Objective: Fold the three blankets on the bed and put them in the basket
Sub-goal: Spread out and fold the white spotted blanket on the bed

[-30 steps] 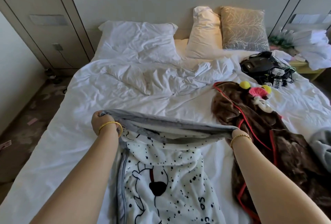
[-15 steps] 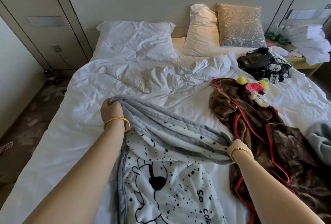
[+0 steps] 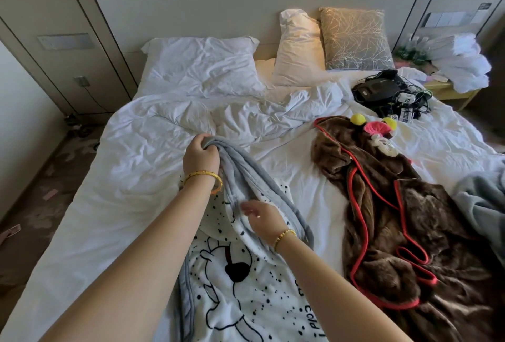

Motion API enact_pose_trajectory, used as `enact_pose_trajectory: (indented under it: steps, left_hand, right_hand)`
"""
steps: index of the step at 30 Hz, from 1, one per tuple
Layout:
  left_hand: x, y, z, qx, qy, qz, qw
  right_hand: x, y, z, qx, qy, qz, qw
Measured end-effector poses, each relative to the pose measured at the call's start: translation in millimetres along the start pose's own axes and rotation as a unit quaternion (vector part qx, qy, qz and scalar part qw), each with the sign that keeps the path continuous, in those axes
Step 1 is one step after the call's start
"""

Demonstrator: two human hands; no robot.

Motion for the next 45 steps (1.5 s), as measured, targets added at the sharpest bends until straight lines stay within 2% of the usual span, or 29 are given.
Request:
enact_pose_trajectory:
  steps: [2,3,7,12,15,18,22,26,29,33,39,45]
  left_hand:
    - [3,7,0,-0.013,-0.005,0.006,1.000]
    - [5,10,0,-0.017,-0.008,0.005,1.000]
    - [8,21,0,-0.021,-0.014,-0.010,1.000]
    - [10,25,-2,-0.033,-0.018,-0.010,0.999]
    - [17,19,1,-0.038,-0.003,0.031,0.999]
    - [16,13,-2,-0.046,-0.014,0.044,0.998]
    - [8,16,-9,-0.053,-0.050,0.013,0.997]
    - [10,20,-8,-0.063,-0.083,-0.004,0.995]
    - [15,21,-5,-0.066,-0.088,-0.023,0.994]
    - [21,19,1,-0.037,-0.057,-0.058,0.996]
    - [41,11,15,0.035,0.044,-0.153,0.987]
    - [66,-8,27,0.062,0.129,-0.175,0.974]
  right_hand:
    - [-1,-6,0,-0.006,0.039,0.021,0.999]
    - [-2,-6,0,-0.008,0.034,0.028,0.999]
    - [-10,-9,2,-0.020,-0.069,0.059,0.996]
    - [-9,3,3,-0.063,-0.141,-0.093,0.984]
    - [5,29,-7,-0.085,-0.111,-0.116,0.983]
    - [15,44,-13,-0.111,-0.065,-0.069,0.989]
    - [17,39,-4,-0.096,-0.112,-0.040,0.988]
    - [21,34,10,-0.078,-0.093,-0.115,0.986]
    - [22,25,15,-0.059,-0.118,-0.100,0.986]
    - [10,14,14,-0.069,-0.144,-0.070,0.985]
    - [3,37,-1,-0.095,-0.203,-0.213,0.951]
    - [16,93,-29,-0.169,-0.196,-0.241,0.935]
Point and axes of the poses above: each hand's wrist, its own z-axis towards the middle knuckle, its own x-axis out of the back of the hand, y = z × x, the point moved 2 cm from there along z, towards the middle knuckle, and after that the axes turned 4 degrees about x, right-handed, at the moved point
